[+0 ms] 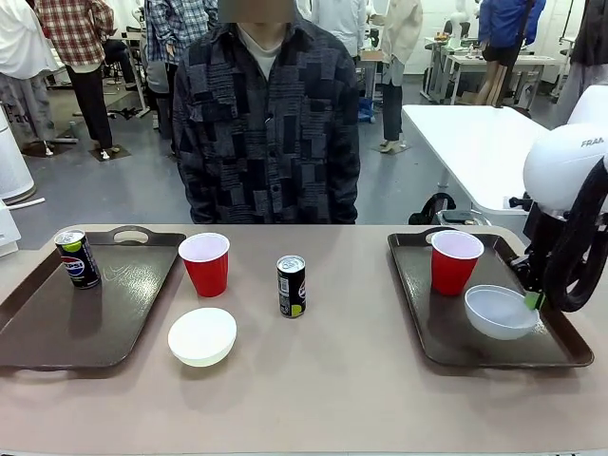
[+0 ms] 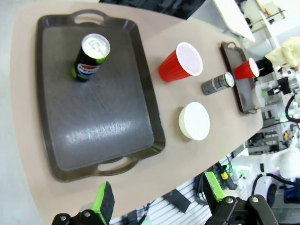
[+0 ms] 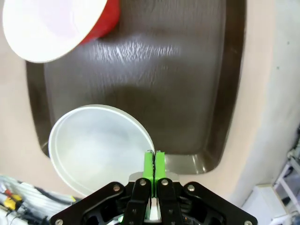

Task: Prepare tableware on both trays.
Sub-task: Pick up a Picnic Bowl from the table and place it on a Handle tray.

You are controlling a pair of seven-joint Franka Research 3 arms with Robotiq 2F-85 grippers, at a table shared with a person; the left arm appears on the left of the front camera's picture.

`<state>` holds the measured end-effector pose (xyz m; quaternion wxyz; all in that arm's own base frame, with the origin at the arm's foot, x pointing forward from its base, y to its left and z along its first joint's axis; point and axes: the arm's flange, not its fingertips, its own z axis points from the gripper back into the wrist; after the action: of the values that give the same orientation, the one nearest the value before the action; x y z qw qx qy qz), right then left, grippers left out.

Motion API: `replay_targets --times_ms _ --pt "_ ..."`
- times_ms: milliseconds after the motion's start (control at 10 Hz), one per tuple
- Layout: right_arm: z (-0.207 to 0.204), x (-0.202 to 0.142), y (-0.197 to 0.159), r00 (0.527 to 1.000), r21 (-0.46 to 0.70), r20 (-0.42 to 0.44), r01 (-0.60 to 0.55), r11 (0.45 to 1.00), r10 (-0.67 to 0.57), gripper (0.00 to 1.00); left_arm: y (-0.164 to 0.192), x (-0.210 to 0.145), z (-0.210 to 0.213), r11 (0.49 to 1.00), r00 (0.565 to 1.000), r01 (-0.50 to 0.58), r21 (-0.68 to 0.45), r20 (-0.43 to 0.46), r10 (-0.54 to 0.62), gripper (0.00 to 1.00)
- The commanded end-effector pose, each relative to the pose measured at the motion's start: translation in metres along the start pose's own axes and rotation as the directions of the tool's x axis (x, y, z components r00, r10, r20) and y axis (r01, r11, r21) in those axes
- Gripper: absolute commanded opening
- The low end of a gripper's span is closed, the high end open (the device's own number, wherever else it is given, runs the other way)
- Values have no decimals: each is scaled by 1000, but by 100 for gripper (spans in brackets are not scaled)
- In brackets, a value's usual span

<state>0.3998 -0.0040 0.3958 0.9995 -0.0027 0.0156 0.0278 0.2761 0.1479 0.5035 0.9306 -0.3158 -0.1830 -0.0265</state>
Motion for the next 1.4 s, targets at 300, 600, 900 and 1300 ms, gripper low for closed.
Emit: replay_targets --times_ms 300,600,900,1300 --pt "-23 29 -5 997 34 69 19 999 -22 1 0 0 1 1000 1000 -6 -11 5 6 100" --pt "-32 36 -9 997 30 66 45 999 -47 1 0 0 1 1000 1000 -6 -11 5 6 100" --pt "-21 30 -6 996 21 79 51 998 -52 55 0 0 1 1000 1000 -6 -11 5 6 100" --pt "37 0 3 996 24 87 30 999 -32 95 0 0 1 1000 1000 -6 -11 5 6 100"
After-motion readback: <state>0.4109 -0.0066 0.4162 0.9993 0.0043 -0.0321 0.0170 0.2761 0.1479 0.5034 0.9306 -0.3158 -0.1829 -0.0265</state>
